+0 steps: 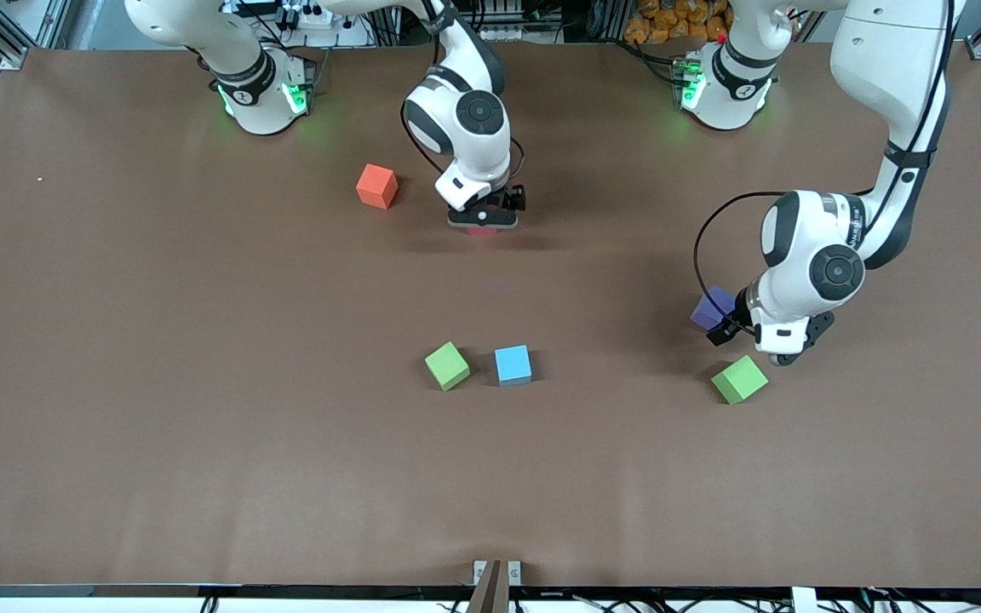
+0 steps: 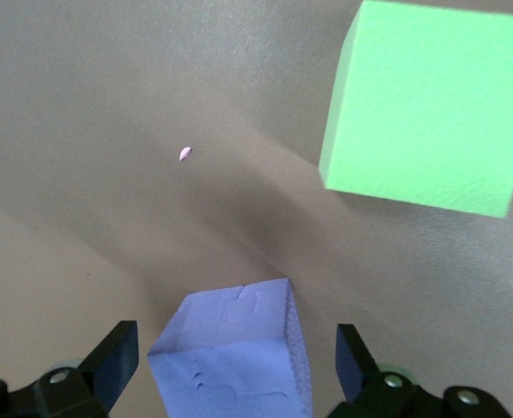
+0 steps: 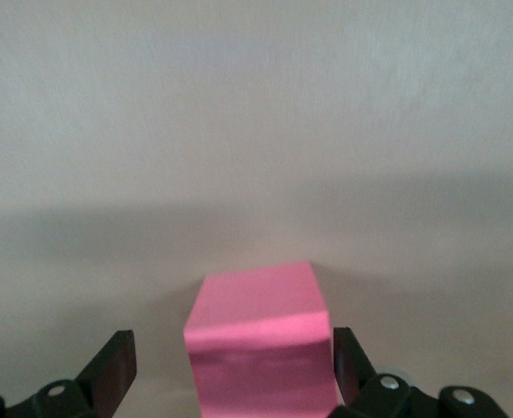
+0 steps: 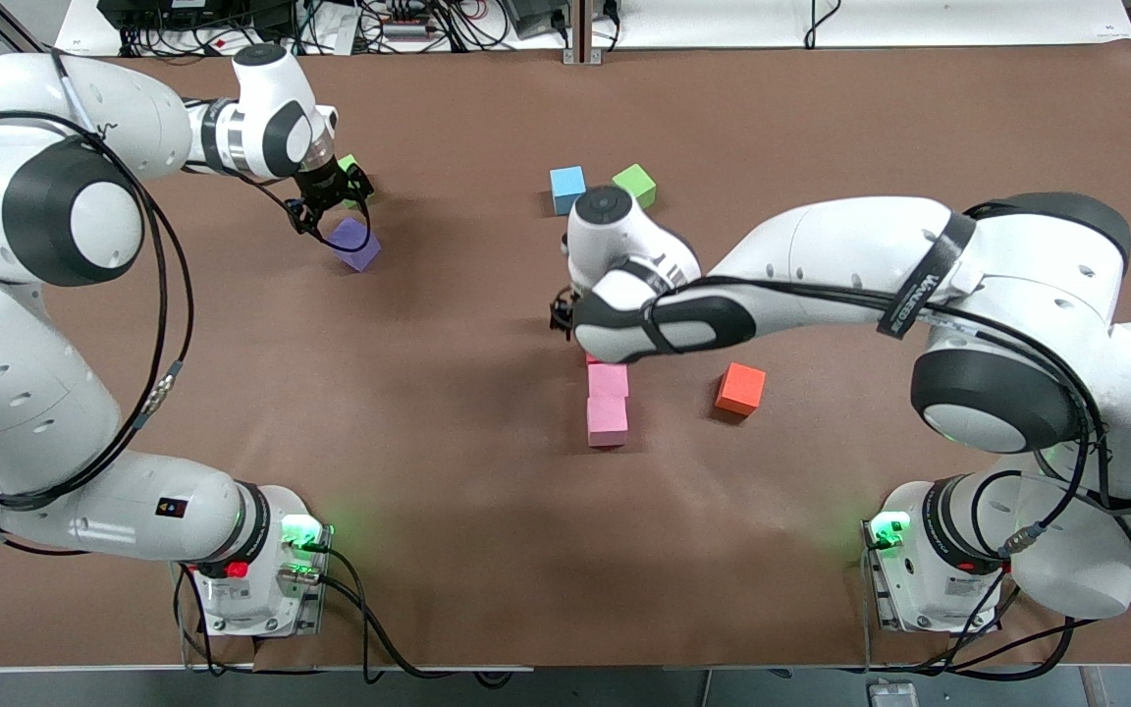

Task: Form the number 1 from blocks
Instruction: 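Grasp the purple cube with the left gripper while the right gripper withdraws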

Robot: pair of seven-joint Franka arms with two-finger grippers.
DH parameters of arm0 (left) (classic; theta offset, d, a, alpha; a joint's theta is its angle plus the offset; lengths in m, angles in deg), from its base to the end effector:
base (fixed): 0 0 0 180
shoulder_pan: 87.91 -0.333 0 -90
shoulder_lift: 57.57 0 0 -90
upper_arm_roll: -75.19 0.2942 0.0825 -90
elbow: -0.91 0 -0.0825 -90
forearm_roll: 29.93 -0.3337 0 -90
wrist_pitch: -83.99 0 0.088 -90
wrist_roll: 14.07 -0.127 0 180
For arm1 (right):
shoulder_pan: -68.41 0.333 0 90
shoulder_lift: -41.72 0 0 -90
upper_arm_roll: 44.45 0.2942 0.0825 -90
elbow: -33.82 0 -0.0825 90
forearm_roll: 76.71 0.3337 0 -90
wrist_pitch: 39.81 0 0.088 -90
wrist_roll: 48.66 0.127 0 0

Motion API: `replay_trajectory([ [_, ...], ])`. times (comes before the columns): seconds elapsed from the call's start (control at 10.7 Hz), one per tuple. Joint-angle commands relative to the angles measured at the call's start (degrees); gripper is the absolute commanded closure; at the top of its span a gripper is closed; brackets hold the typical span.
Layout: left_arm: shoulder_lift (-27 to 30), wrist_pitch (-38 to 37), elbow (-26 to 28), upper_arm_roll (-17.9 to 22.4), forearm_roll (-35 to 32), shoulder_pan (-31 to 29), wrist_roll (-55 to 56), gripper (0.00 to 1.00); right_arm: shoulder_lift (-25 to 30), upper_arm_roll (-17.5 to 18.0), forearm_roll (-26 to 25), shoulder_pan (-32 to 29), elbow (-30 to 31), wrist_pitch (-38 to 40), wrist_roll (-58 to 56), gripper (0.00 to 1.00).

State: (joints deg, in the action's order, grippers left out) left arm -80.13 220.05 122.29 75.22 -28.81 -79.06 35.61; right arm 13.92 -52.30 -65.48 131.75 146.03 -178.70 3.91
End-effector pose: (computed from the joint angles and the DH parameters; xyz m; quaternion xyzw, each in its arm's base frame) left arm 0.5157 -0.0805 0.2140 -0.9322 -0.3552 0.0630 0.0282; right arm 0.3207 0.4761 0.2259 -0.9986 0.0412 0.0292 0.0142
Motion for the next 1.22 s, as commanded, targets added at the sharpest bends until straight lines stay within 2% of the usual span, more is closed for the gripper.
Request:
replay_trajectory([
  [0.0, 1.11, 1.05, 1.84, -0.03, 0.64, 0.20, 1.65, 0.00, -0.32, 0.20, 0.20, -6.80, -4.26, 0.82, -7.26, 0.00],
  [0.37, -0.55, 2.27, 2.01, -0.12, 1.26, 0.46, 2.00, 0.00, -1.72, 0.29, 0.29, -16.92, -10.07, 0.82, -29.13, 0.00],
  [0.47, -0.99, 2.28, 2.01, -0.12, 1.26, 1.07, 2.09, 0.04, -2.95, 0.29, 0.20, -18.68, -11.73, 0.82, -34.33, 0.00],
  [0.56, -1.00, 1.93, 1.75, -0.20, 1.26, 1.52, 1.74, 0.37, -4.61, 0.29, 0.20, -19.74, -13.93, 0.82, -38.21, 0.00],
  [0.75, -0.91, 1.66, 1.23, -0.99, 1.17, 2.48, 1.47, 0.94, -9.52, 0.29, 0.29, -21.07, -20.16, 0.82, -44.28, 0.00],
  [0.84, -0.65, 0.88, 1.05, -1.87, 0.56, 3.70, 1.39, 1.00, -12.25, 0.29, 0.29, -21.24, -22.97, 0.82, -46.31, 0.00],
  [1.12, -0.47, -4.91, -2.11, -5.90, -4.52, 4.95, 1.30, 1.00, -15.70, 0.29, 0.11, -22.38, -24.85, 0.64, -51.75, 0.00],
])
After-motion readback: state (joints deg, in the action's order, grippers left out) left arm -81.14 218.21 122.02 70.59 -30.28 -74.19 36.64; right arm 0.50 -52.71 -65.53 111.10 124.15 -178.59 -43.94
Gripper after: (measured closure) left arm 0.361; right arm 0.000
